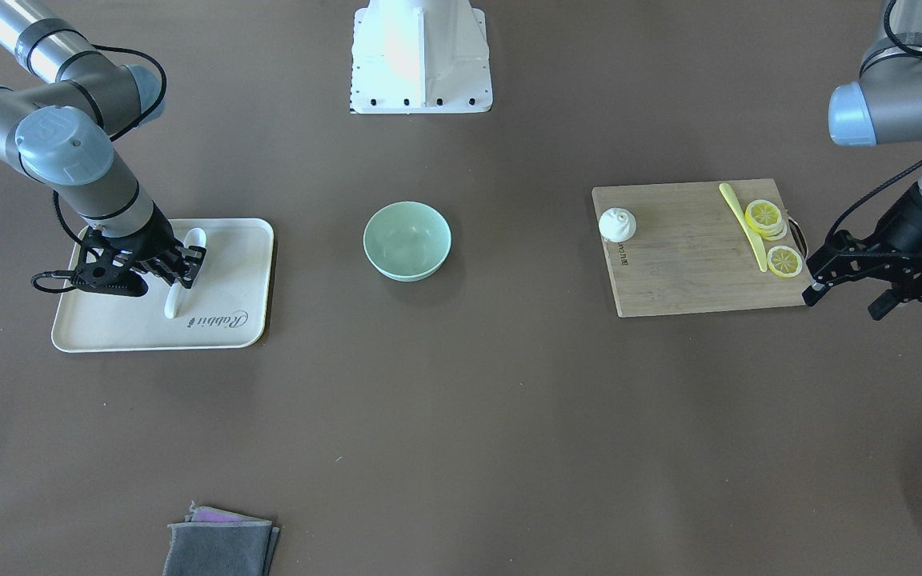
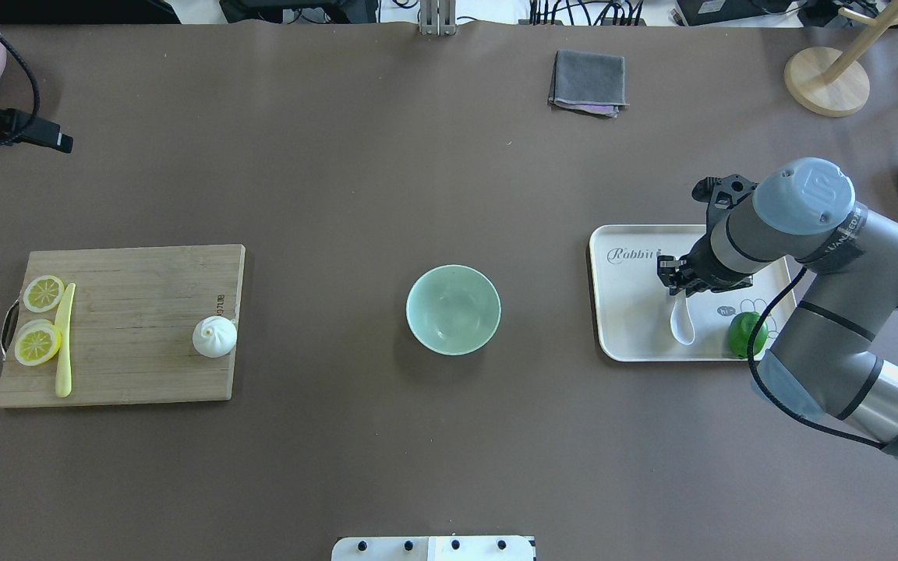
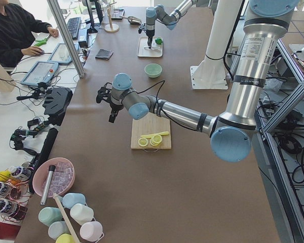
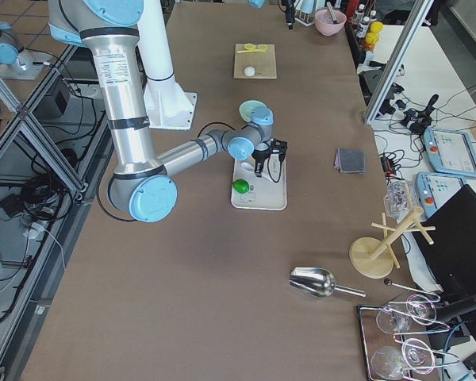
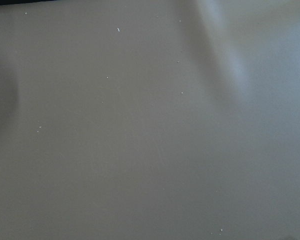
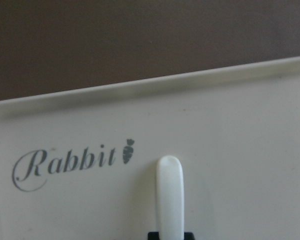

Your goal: Put spoon and bun in bowl

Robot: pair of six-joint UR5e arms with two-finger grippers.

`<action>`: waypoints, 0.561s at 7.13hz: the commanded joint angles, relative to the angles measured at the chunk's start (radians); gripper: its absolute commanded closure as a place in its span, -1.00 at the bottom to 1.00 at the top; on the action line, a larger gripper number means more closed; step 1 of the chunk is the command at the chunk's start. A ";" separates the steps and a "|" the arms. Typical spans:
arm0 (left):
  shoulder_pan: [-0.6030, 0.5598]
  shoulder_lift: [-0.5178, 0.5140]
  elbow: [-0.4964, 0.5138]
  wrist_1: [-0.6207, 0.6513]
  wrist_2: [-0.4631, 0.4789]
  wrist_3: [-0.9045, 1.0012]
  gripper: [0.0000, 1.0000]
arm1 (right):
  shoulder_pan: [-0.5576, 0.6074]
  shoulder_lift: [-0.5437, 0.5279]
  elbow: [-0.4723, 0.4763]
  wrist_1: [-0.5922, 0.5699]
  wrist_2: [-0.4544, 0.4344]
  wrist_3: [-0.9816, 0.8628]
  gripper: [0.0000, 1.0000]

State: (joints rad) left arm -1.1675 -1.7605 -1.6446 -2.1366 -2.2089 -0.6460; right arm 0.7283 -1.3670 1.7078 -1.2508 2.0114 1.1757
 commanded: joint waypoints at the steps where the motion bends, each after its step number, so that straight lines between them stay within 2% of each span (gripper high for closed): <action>1: 0.000 0.000 0.000 0.000 0.000 0.000 -0.94 | 0.025 0.006 0.057 -0.004 0.010 0.033 1.00; 2: 0.020 -0.014 0.000 0.001 0.000 -0.012 -0.94 | 0.048 0.019 0.109 -0.018 0.030 0.033 1.00; 3: 0.090 -0.037 0.000 0.004 0.032 -0.027 -0.94 | 0.063 0.061 0.124 -0.066 0.058 0.035 1.00; 4: 0.156 -0.065 -0.012 0.006 0.079 -0.099 -0.94 | 0.062 0.134 0.136 -0.169 0.056 0.076 1.00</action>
State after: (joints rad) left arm -1.0868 -1.7952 -1.6473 -2.1331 -2.1760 -0.6840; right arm 0.7824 -1.3047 1.8217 -1.3231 2.0570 1.2188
